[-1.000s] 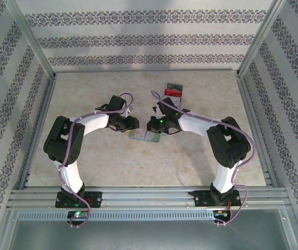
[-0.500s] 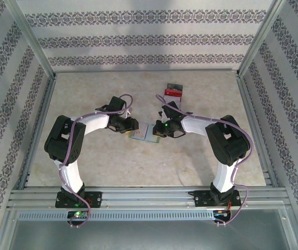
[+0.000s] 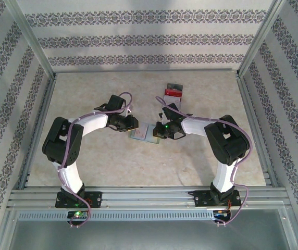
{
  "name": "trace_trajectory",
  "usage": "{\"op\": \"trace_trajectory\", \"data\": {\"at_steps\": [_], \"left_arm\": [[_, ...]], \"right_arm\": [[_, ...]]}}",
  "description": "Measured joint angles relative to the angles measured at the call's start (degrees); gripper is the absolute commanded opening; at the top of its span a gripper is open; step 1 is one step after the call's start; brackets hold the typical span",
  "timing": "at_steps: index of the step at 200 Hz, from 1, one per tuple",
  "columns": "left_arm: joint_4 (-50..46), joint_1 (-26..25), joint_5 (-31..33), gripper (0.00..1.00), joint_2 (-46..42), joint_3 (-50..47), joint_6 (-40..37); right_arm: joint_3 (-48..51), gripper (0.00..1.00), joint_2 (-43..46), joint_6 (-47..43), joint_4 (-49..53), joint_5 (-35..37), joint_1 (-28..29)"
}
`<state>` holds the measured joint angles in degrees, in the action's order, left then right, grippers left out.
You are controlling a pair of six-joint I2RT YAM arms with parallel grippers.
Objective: Take the credit cards out of the card holder
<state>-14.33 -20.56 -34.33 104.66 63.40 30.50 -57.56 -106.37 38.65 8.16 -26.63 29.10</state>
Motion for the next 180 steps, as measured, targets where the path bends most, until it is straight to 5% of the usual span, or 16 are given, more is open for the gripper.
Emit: {"op": "trace_trajectory", "data": {"at_steps": [180], "left_arm": [[0.3,0.0,2.2,0.18,3.7,1.0,-0.5]], "right_arm": [[0.6,0.0,-0.2,-3.1,-1.1,-1.2,-0.9]]}}
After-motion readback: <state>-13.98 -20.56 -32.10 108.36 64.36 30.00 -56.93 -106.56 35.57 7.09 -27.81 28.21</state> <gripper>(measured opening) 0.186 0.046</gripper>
